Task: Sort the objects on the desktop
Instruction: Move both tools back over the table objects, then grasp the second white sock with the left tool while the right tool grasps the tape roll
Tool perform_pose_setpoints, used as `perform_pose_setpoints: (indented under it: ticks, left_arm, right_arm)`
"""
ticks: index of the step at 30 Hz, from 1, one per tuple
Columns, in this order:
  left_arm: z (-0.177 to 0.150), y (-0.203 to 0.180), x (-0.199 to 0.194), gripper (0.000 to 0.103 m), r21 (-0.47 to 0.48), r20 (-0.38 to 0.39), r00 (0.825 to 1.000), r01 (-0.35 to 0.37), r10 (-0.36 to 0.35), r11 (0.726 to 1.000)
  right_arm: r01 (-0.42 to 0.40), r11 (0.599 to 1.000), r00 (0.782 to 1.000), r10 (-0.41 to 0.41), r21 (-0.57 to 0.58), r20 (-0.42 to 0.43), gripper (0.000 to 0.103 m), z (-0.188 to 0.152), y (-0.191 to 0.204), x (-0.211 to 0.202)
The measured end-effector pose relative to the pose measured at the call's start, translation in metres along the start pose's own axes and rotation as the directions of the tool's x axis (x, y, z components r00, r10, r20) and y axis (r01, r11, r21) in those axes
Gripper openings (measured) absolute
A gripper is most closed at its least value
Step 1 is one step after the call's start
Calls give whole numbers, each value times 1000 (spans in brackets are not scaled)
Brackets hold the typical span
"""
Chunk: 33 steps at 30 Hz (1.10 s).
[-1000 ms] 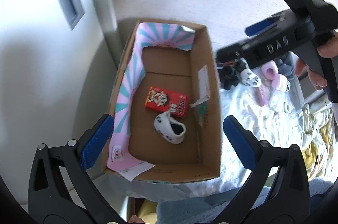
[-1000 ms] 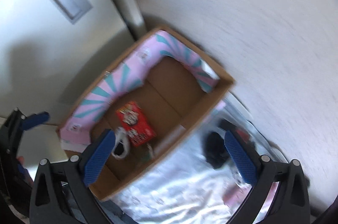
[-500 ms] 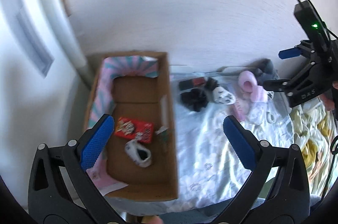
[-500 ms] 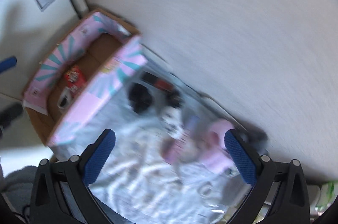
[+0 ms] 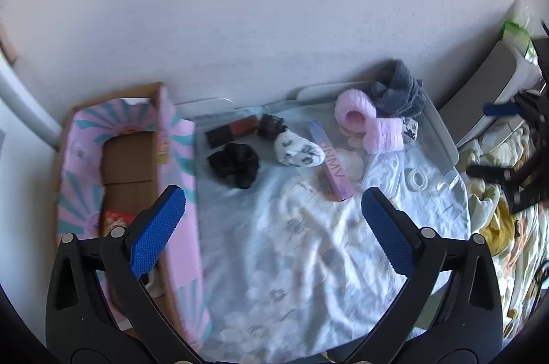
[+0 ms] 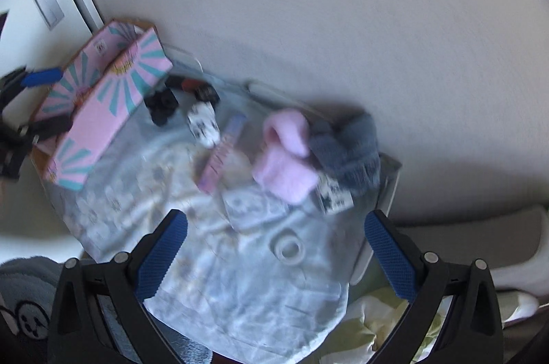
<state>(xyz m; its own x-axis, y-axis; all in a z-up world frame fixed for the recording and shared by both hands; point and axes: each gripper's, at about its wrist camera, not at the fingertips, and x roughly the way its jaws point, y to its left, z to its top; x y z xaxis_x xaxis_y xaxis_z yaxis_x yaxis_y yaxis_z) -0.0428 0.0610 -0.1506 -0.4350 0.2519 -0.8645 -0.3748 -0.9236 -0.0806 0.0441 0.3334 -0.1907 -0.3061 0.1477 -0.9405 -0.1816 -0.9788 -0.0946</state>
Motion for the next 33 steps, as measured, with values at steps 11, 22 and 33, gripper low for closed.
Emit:
perform_pose_setpoints:
  ticks: [11,22,33]
  left_arm:
    - [3,-45,111,90,-66,-48,998,-52,49,996]
    - [-6,-37,153,87,-226,-54,994,-101,91,969]
    - [-6,-42,165,76,-283,-44,995,-101,93,954]
  right_arm:
    - [9,997,1000,-7,70,-25,96,-77,-32,85]
    - [-29,997,996,23,72,87,89,-104,-32,117]
    - [-61,998,989,56,32,139,70,-118,-37,119]
